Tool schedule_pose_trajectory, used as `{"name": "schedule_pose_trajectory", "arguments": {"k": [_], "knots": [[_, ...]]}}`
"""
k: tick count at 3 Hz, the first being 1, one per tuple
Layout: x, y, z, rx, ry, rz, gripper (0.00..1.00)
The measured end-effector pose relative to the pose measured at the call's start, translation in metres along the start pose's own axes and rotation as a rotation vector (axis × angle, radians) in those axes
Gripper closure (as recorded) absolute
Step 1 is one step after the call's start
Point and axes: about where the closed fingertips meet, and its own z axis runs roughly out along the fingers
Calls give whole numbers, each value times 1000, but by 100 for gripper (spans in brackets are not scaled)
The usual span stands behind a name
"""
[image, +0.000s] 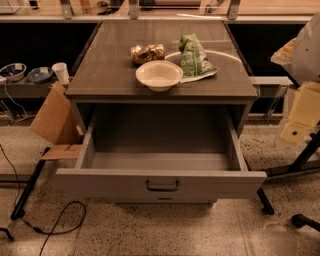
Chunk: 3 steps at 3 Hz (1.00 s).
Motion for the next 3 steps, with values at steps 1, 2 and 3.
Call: {"name": "schedule_pose_trajectory", "arguments": {"k": [1,2,3], "knots": [[0,0,0,0,0,0,0],[-27,-17,8,9,-38,14,0],[-63,-45,18,27,-86,34,0]]}}
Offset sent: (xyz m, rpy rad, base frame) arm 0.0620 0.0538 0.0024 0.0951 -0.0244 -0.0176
